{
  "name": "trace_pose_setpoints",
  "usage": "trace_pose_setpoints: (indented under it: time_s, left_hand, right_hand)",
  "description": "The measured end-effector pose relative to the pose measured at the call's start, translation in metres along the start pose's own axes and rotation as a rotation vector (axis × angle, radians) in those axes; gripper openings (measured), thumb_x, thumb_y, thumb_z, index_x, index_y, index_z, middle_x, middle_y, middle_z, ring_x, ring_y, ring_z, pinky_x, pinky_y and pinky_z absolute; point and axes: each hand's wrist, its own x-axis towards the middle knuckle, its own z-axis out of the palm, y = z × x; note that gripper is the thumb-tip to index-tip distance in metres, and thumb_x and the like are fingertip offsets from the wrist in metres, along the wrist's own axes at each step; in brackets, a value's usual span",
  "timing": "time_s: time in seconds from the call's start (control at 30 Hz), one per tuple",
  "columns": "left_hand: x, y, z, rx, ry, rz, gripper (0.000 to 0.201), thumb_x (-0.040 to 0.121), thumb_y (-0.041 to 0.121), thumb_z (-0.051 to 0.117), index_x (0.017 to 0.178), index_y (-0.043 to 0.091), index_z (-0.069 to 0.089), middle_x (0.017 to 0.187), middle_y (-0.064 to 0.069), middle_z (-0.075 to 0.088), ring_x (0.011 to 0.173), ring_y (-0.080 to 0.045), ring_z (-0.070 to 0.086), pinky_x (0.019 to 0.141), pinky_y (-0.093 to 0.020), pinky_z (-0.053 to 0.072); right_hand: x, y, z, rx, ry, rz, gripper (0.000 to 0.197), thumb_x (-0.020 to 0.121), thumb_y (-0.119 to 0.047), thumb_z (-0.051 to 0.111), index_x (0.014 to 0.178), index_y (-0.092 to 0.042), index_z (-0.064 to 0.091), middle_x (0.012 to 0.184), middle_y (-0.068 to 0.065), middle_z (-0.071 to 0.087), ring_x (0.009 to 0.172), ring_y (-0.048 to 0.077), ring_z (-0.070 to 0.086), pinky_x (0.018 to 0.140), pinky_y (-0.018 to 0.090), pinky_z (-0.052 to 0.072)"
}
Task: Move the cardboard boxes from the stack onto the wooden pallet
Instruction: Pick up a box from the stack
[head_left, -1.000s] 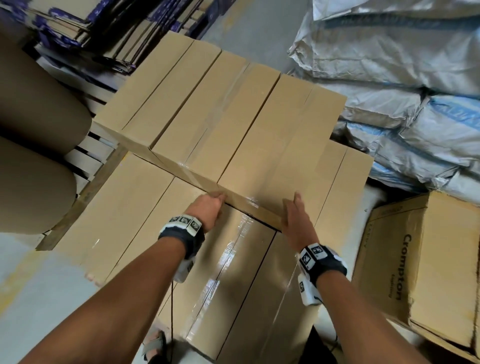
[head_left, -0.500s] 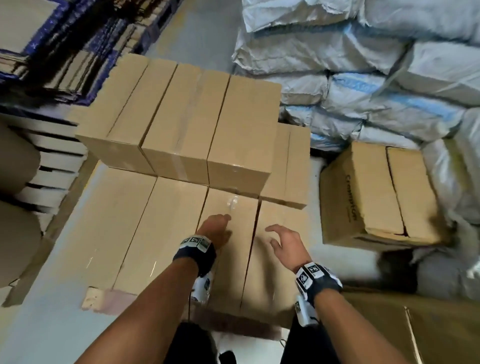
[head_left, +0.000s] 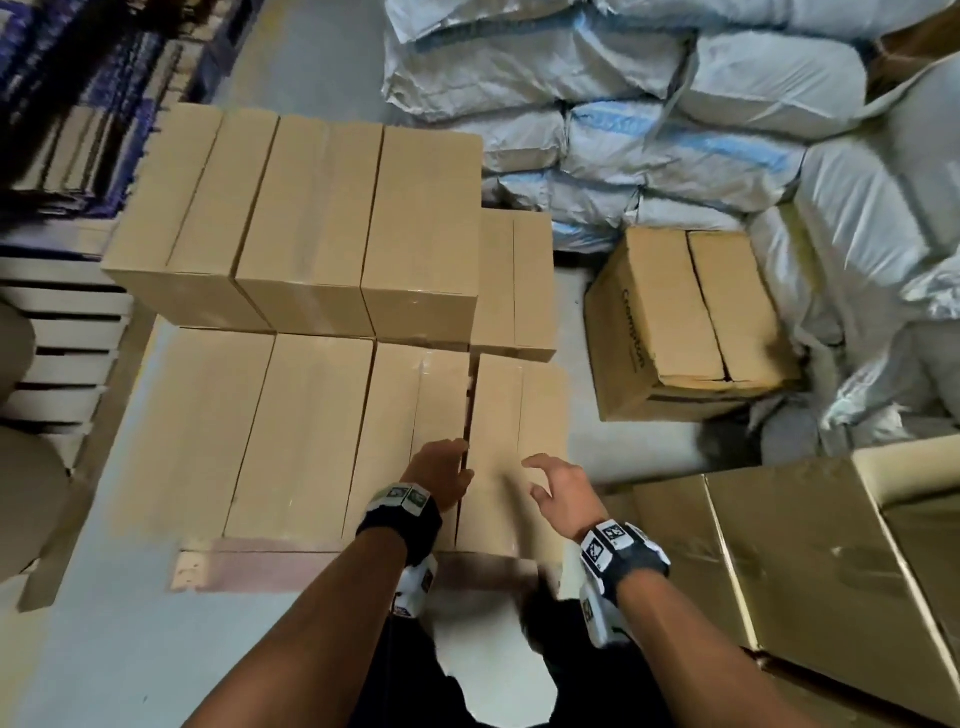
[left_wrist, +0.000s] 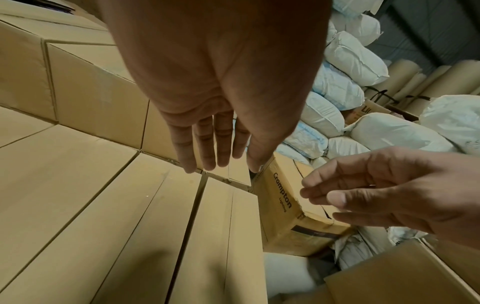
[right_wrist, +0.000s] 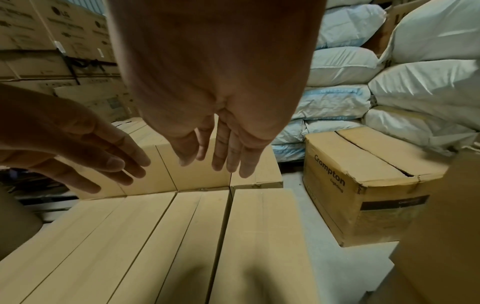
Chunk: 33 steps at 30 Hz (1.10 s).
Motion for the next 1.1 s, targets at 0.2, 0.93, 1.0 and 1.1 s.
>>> trace_pose_setpoints:
  time_s: [0.2, 0.93, 1.0, 1.1]
  left_hand:
    - [-0.001, 0.002, 0.026, 0.029, -0.096, -0.154, 0.046, 0.101, 0.025, 0.058, 0.145, 0.015, 0.052, 0.14, -0.013, 0.062, 0.128, -0.035, 0.059, 0.103, -0.039, 0.05]
    - [0.087, -0.181, 0.232, 0.215, -0.226, -0.083, 0.085, 0.093, 0.023, 0.074, 0.163, 0.02, 0.025, 0.172, -0.004, 0.018, 0.157, -0.026, 0.023, 0.126, -0.042, 0.028]
    - [0.097, -0.19, 0.26, 0.301, -0.216, -0.018, 0.099, 0.089, 0.034, 0.078, 0.165, 0.019, 0.016, 0.174, -0.006, 0.008, 0.16, -0.028, 0.011, 0.129, -0.046, 0.02]
    - [0.106, -0.199, 0.3, 0.43, -0.209, 0.0, 0.129, 0.077, 0.055, 0.082, 0.165, 0.025, -0.007, 0.173, -0.004, -0.016, 0.16, -0.036, -0.01, 0.125, -0.066, 0.011]
  right_hand:
    - [0.006, 0.038, 0.009, -0.009, -0.12, 0.009, 0.041, 0.098, -0.009, 0.065, 0.138, -0.014, 0.063, 0.138, 0.009, 0.066, 0.129, 0.027, 0.061, 0.104, 0.012, 0.03]
    - [0.1, 0.174, 0.234, -0.121, -0.243, 0.243, 0.124, 0.075, -0.044, 0.092, 0.165, -0.028, 0.007, 0.174, 0.002, -0.003, 0.153, 0.044, 0.02, 0.121, 0.061, 0.03]
    - [0.109, 0.187, 0.253, -0.225, -0.301, 0.241, 0.139, 0.068, -0.057, 0.092, 0.164, -0.036, -0.006, 0.172, 0.002, -0.023, 0.156, 0.052, -0.001, 0.12, 0.072, 0.018]
    - [0.114, 0.208, 0.275, -0.297, -0.308, 0.306, 0.164, 0.046, -0.075, 0.092, 0.16, -0.043, -0.022, 0.161, 0.006, -0.048, 0.151, 0.055, -0.025, 0.11, 0.085, 0.003]
